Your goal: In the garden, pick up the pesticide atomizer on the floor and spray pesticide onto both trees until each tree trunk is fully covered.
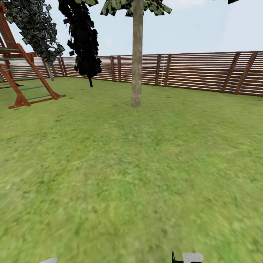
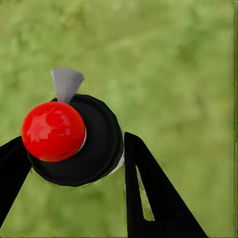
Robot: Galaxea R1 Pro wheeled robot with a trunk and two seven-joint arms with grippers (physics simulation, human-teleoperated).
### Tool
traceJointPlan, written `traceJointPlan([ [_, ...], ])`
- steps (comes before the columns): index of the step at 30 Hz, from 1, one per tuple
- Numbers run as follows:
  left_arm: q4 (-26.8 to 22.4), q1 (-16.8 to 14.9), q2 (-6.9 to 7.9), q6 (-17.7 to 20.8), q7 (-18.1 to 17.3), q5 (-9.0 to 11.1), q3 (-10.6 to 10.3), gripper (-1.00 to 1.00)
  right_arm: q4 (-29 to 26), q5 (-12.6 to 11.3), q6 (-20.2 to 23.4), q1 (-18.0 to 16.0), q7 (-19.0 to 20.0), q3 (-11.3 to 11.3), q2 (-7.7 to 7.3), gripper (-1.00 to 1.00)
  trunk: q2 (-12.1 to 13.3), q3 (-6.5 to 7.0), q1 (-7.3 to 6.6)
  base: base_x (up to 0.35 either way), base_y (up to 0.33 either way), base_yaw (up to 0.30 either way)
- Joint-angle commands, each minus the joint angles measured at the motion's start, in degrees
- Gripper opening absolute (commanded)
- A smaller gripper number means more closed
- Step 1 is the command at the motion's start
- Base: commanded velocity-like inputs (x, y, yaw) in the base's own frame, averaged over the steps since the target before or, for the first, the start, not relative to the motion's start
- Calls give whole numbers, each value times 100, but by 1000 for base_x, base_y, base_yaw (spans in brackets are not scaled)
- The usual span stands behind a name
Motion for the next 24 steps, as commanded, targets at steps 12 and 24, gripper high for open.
traceJointPlan([
  [12, 4, -3, -30, -19, -5, 20, 6, -100, 5, 16, 2, -4, -57, 43, 1, 100, -2, -5, 3, 339, 0, 0],
  [24, -4, -3, 7, -19, 6, 32, 32, -100, 5, 16, 2, -4, -57, 43, 1, 100, -2, -5, 3, 339, 0, 0],
])
